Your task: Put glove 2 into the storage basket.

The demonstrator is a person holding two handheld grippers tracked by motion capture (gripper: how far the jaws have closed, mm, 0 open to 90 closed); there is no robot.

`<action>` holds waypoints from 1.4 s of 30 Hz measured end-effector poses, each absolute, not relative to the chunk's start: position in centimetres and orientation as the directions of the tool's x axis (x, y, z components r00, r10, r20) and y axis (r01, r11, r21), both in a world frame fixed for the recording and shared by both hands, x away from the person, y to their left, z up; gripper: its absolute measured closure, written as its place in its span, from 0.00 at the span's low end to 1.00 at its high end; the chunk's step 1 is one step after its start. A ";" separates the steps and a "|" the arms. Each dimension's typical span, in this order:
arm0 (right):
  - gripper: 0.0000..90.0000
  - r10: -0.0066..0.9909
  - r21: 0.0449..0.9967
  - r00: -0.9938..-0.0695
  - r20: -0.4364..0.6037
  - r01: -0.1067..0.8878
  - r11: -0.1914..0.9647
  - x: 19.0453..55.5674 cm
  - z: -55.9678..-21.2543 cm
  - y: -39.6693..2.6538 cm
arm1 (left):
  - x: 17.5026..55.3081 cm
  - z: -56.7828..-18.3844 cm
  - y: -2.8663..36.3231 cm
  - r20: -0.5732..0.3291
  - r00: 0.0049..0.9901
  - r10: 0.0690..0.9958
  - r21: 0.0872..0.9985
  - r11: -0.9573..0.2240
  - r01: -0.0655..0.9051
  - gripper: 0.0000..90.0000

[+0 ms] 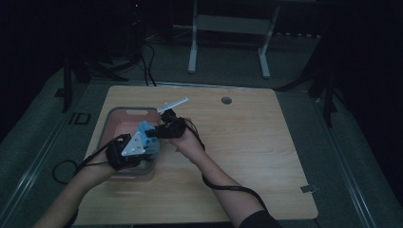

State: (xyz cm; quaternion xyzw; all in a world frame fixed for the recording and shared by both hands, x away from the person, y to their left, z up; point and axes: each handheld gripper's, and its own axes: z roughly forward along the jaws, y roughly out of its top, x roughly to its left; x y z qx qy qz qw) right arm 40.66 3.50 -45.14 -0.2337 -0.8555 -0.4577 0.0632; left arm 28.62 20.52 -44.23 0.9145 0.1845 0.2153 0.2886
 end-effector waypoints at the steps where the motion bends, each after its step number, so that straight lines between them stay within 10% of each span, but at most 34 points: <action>1: 0.87 0.341 0.752 -0.883 0.322 0.457 0.474 40.6 -45.2 3.9 | 28.6 -44.3 20.9 0.284 0.836 0.469 0.608 -0.762 0.221 0.86; 25: 0.85 0.364 0.660 -0.872 0.328 0.487 0.572 41.0 -49.8 9.7 | 29.5 -48.7 23.5 0.198 0.833 0.516 0.525 -0.774 0.355 0.86; 33: 0.63 0.360 0.648 -0.879 0.311 0.474 0.596 40.9 -49.6 10.2 | 30.0 -49.1 23.4 0.167 0.837 0.520 0.505 -0.775 0.381 0.82; 42: 0.23 0.347 0.701 -0.891 0.293 0.447 0.556 41.1 -48.2 8.7 | 30.1 -48.4 23.8 0.173 0.767 0.618 0.547 -0.708 0.447 0.33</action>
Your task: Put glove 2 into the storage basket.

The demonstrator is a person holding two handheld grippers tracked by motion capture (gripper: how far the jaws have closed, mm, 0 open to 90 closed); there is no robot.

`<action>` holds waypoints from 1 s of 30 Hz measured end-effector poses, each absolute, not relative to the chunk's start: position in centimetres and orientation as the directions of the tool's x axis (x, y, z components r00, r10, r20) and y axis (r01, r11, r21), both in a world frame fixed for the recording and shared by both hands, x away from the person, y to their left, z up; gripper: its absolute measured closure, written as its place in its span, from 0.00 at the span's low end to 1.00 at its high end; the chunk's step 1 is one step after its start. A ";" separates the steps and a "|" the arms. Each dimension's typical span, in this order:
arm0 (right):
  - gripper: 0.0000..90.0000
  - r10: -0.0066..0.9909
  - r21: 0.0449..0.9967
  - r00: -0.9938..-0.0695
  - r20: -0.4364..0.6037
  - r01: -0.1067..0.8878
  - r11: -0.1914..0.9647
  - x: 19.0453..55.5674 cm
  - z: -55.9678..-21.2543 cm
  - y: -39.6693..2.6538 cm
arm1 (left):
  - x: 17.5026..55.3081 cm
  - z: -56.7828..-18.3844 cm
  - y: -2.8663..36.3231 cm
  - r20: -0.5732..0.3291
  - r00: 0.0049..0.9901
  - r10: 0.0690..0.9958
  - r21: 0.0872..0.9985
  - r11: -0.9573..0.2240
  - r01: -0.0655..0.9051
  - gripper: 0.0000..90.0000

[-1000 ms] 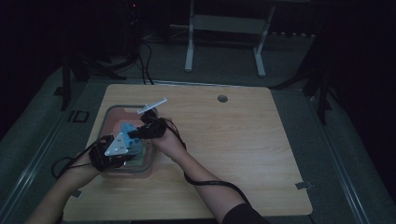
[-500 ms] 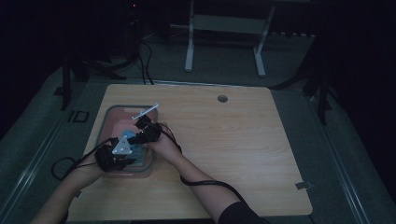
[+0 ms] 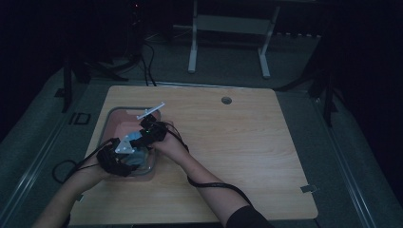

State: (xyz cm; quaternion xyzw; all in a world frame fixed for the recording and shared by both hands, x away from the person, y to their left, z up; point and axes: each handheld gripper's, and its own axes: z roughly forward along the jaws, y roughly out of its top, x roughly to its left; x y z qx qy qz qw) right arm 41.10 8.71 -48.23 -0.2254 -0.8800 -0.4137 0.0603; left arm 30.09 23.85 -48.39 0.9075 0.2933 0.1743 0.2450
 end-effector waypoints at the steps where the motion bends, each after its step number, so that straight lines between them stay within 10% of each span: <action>1: 0.21 0.348 0.706 -0.889 0.296 0.449 0.547 41.2 -48.0 8.5 | 30.1 -48.2 24.0 0.164 0.760 0.629 0.552 -0.697 0.457 0.28; 17: 0.17 0.322 0.753 -0.904 0.281 0.416 0.509 40.4 -46.4 2.9 | 29.5 -45.3 21.2 0.150 0.709 0.689 0.706 -0.577 0.410 0.04; 30: 0.17 0.352 0.747 -0.904 0.243 0.406 0.527 39.8 -47.4 -3.1 | 28.8 -45.2 16.2 0.101 0.771 0.629 0.761 -0.548 0.347 0.04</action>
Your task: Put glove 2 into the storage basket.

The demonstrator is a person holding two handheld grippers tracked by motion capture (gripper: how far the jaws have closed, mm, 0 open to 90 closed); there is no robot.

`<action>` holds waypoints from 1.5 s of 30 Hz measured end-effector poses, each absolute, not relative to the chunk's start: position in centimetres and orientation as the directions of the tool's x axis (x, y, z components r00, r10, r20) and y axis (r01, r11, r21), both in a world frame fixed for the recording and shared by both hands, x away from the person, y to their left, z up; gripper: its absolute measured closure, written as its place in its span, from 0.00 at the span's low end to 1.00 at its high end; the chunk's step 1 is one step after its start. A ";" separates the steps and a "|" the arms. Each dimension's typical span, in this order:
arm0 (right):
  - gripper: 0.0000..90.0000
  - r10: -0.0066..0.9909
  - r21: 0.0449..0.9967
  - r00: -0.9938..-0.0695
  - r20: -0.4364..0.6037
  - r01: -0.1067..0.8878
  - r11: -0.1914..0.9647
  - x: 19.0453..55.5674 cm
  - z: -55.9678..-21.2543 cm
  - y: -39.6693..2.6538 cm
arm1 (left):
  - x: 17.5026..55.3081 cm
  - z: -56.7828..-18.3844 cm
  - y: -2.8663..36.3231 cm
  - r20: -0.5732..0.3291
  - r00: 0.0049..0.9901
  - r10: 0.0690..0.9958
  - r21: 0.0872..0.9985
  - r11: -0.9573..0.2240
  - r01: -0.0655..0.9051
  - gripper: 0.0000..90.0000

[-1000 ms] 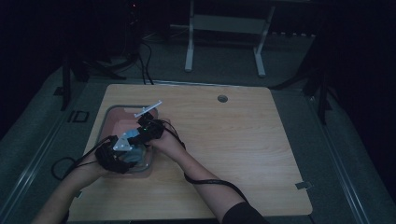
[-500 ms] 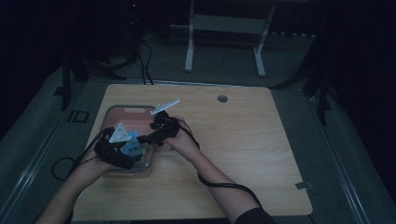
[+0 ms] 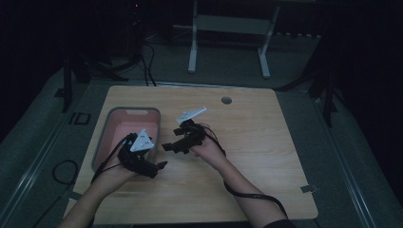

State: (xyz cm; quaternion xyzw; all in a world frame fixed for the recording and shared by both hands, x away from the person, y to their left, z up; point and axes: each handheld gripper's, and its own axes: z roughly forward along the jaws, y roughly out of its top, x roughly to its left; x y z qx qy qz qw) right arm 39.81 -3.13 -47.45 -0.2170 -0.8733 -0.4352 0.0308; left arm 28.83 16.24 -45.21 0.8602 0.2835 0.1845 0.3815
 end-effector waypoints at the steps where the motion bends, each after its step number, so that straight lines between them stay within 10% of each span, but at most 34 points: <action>1: 0.17 0.352 0.746 -0.904 0.244 0.406 0.528 39.7 -47.7 -3.6 | 28.8 -45.3 15.8 0.098 0.775 0.624 0.763 -0.548 0.344 0.04; 45: 0.16 0.453 0.734 -0.868 0.200 0.440 0.518 36.5 -54.6 -16.8 | 28.2 -53.2 4.1 -0.008 0.921 0.390 0.737 -0.620 0.269 0.04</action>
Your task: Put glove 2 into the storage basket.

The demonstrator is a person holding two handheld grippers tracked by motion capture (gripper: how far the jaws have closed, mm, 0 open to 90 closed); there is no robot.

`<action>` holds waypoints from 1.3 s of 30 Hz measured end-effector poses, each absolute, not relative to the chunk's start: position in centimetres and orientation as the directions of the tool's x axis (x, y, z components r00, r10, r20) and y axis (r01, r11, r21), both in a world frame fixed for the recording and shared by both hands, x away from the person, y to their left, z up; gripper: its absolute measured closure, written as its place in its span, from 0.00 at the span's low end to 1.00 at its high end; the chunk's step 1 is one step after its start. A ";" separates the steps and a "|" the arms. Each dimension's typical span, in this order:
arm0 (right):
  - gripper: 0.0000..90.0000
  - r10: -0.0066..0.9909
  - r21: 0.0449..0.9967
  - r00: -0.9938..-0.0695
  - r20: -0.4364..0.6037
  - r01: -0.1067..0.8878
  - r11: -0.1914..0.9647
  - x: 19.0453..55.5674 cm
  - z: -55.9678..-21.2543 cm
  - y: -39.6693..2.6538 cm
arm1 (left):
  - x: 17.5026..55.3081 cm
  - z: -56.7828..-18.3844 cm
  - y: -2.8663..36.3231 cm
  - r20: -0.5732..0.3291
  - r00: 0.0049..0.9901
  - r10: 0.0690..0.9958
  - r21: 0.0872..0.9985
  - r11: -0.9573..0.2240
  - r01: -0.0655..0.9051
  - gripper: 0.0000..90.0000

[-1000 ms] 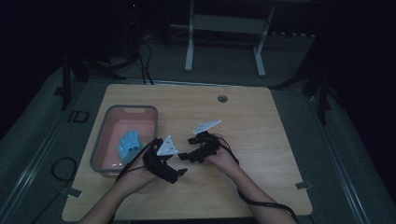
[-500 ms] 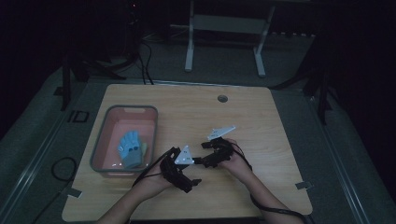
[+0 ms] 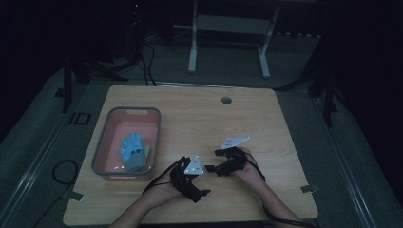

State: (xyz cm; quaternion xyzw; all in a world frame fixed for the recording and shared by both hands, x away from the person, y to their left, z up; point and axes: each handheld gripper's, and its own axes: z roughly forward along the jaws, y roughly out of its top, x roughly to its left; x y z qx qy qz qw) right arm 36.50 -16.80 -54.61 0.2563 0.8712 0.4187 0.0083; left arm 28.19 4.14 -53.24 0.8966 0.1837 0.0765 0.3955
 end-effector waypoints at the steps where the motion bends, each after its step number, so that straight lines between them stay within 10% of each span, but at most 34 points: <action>1: 0.16 0.458 0.736 -0.866 0.200 0.441 0.514 36.4 -54.7 -17.1 | 28.2 -53.4 4.1 -0.007 0.922 0.388 0.736 -0.623 0.267 0.04; 39: 0.16 0.555 0.763 -0.819 0.148 0.451 0.463 34.2 -55.7 -22.1 | 27.2 -55.6 3.9 0.013 0.940 0.340 0.735 -0.641 0.222 0.04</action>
